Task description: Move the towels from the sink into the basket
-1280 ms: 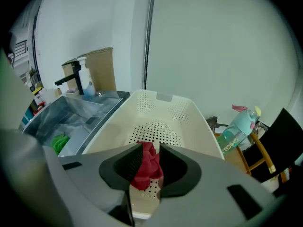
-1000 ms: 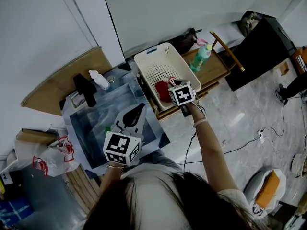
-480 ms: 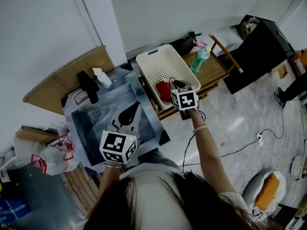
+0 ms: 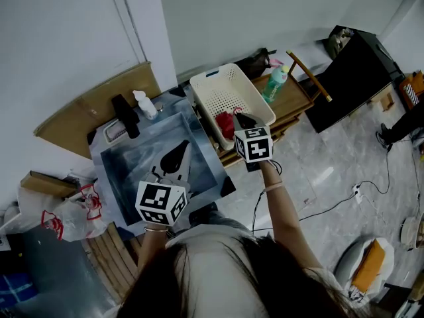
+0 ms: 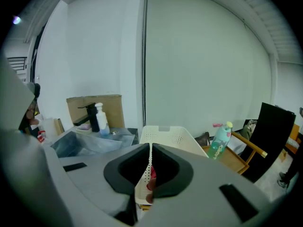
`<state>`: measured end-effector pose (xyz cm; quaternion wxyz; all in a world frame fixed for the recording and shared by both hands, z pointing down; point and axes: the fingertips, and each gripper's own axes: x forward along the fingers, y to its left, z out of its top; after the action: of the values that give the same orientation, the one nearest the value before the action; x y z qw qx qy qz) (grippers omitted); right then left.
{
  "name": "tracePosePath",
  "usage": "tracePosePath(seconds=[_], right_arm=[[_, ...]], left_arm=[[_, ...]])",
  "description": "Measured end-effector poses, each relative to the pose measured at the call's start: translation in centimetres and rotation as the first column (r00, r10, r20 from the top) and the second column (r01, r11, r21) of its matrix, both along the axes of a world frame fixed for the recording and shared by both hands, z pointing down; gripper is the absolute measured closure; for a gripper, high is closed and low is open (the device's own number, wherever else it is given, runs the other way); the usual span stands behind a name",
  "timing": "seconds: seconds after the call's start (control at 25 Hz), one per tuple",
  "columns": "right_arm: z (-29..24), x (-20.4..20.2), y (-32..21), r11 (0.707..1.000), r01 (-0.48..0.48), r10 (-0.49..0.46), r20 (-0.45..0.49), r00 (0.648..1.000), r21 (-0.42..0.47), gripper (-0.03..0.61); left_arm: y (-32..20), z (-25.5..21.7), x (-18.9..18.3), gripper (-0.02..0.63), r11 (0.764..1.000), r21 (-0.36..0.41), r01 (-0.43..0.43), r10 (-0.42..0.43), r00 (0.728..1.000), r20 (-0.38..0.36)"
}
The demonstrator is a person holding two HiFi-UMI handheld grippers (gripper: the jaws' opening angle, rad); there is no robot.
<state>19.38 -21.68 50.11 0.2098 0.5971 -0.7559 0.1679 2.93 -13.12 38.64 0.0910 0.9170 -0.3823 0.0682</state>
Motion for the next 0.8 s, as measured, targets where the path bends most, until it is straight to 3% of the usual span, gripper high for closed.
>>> tracePosePath(seconds=[0.8], right_arm=[[-6.5,-8.9,6.1,0.978,0.122,-0.124,0.001,0.992,0.168,0.552]], left_arm=[[2.0,-1.1,-6.5,0.603,0.992,0.041,0.116,-0.116,0.993,-0.009]])
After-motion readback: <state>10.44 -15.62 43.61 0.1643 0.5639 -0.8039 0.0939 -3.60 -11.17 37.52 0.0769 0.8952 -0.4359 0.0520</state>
